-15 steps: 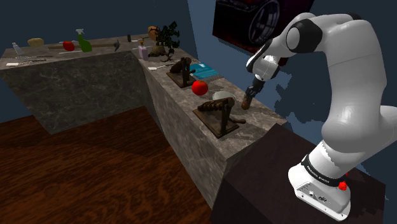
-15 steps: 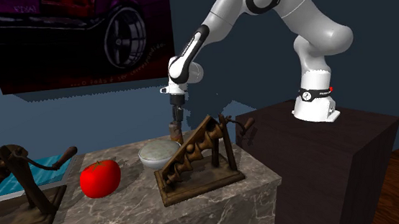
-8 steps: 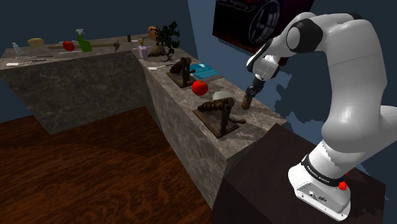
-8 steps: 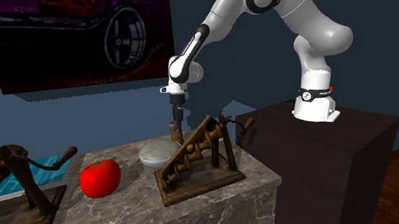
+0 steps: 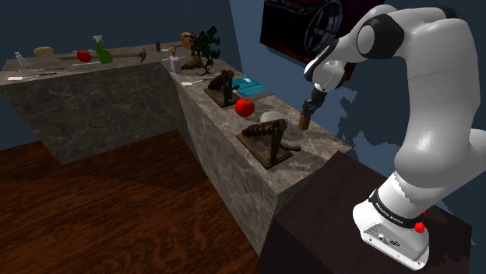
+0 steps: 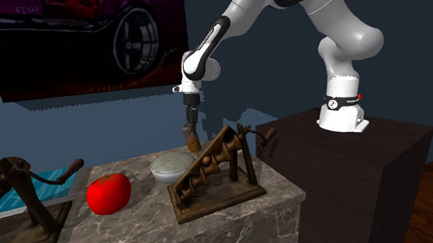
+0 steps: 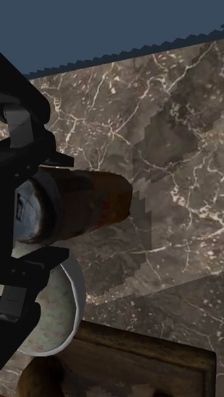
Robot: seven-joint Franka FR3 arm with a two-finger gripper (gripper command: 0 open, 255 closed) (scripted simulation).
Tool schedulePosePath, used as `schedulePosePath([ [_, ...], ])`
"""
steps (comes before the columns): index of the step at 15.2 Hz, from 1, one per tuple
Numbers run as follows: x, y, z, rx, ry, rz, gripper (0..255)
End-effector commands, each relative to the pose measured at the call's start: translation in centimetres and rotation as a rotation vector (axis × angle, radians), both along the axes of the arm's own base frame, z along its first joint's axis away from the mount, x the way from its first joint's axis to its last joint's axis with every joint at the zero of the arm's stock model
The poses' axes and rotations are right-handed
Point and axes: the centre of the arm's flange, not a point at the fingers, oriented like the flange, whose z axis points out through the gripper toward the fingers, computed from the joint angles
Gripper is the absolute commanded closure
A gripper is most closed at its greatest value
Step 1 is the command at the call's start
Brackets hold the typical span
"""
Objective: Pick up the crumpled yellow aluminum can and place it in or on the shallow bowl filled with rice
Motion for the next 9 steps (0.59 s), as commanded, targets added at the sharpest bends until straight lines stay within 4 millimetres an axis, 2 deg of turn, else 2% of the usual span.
schedulePosePath([
  [1, -0.1, 0.0, 1.1, 0.000, 0.000, 0.000, 255],
  [9, -0.1, 0.0, 5.3, 0.000, 0.000, 0.000, 255],
])
